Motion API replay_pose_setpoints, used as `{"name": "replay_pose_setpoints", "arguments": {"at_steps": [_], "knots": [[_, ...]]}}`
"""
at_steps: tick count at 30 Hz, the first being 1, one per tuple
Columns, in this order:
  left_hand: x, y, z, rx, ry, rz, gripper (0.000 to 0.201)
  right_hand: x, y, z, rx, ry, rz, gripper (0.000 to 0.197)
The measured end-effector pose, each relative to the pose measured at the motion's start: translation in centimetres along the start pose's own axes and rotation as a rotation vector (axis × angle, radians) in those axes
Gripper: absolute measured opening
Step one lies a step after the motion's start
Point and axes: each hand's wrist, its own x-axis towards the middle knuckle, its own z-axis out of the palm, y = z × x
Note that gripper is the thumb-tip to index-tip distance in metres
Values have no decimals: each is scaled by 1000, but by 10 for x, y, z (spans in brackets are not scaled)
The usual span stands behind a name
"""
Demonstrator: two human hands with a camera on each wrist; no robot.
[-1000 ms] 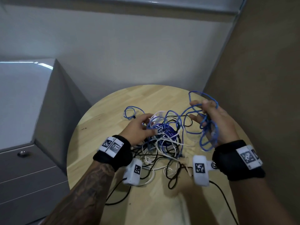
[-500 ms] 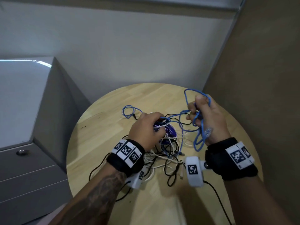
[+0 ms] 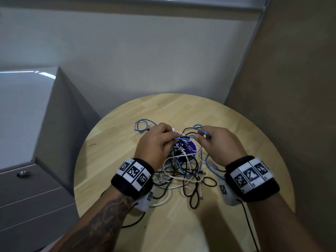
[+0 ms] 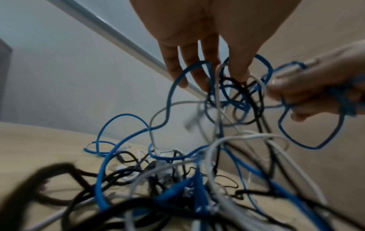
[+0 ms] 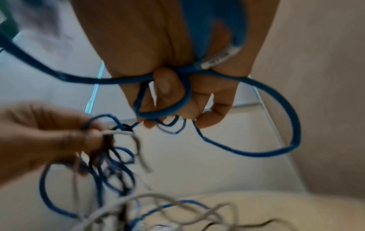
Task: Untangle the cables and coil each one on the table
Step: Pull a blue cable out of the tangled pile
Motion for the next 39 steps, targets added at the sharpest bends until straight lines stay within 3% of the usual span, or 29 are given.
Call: {"name": "replay_pose_setpoints", "arguments": {"at_steps": [5,8,14,17,19,21,23,27,31,35,39], "knots": [[-4,2,8,109,-96,17,25,6,-4,7,479,162,63,31],[-8,3,16,181,-143,-3,17,4,-7,3,698,205,115,30],[-5,-7,16,78,-180,-301,13,4,-19,1,1124,185,238,27],[-3,-3,12,-109,-152,-396,16,2,-20,0,951,166,145,34],[-2,1,8,-170,-94,-393,35,1,-21,-4,899,180,110,32],[1,6,5,-164,-10,-350,41,0,-22,-6,909,171,80,33],[3,12,4,-161,19,-307,35,-1,-26,-5,913,149,54,36],[1,10,11,-136,-58,-294,11,-3,-36,-10,957,205,48,28],[0,5,9,-96,-84,-320,13,-3,-33,-17,1009,338,95,28],[-2,14,12,-169,-102,-374,8,-2,-33,-14,1132,322,132,25],[-1,6,17,-366,33,-511,18,-3,-36,-23,1167,347,91,26]]}}
